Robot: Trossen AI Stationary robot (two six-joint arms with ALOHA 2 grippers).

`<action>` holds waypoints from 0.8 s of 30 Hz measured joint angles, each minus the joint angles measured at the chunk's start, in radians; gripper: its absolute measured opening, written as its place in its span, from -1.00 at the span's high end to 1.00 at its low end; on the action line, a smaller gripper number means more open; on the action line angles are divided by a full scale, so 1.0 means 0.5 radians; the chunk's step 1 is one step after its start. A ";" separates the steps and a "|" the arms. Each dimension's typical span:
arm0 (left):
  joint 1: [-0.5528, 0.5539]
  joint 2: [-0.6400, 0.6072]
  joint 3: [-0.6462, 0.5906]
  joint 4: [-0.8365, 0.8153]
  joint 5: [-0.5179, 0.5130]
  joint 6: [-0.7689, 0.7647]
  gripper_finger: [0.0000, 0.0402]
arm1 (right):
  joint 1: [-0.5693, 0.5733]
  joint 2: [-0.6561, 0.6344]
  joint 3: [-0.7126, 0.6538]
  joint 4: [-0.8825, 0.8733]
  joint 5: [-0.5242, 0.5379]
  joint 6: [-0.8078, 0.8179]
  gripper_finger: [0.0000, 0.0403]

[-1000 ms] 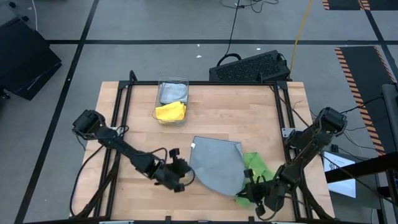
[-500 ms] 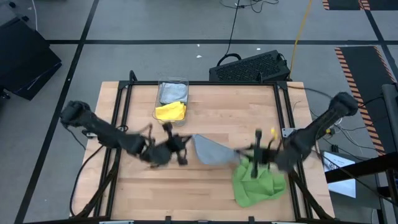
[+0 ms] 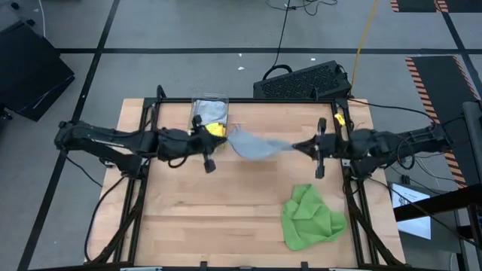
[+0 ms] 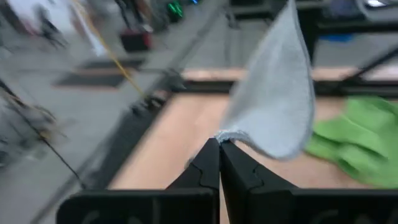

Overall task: Fold microfiber towels
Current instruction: Fold the gray towel on the table

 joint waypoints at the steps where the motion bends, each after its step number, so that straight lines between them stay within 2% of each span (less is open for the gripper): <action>1: -0.040 0.005 0.000 -0.072 0.018 -0.056 0.99 | 0.025 0.004 0.000 -0.076 -0.019 0.072 1.00; 4: -0.192 0.048 -0.003 -0.342 0.155 -0.295 0.98 | 0.112 0.037 -0.081 -0.221 -0.118 0.366 1.00; 7: -0.367 0.170 -0.007 -0.518 0.233 -0.594 0.98 | 0.231 0.075 -0.273 -0.185 -0.301 0.643 1.00; 13: -0.672 0.511 -0.035 -0.525 0.332 -1.013 0.98 | 0.441 0.254 -0.781 0.269 -0.374 1.204 1.00; 17: -0.798 0.751 -0.037 -0.448 0.401 -1.253 0.99 | 0.520 0.483 -1.008 0.637 -0.416 1.509 1.00; 21: -0.857 0.904 -0.036 -0.368 0.450 -1.384 0.97 | 0.520 0.715 -1.054 0.916 -0.394 1.557 1.00; 24: -0.859 0.959 -0.034 -0.413 0.344 -1.396 0.99 | 0.432 0.849 -1.042 1.047 -0.315 1.416 1.00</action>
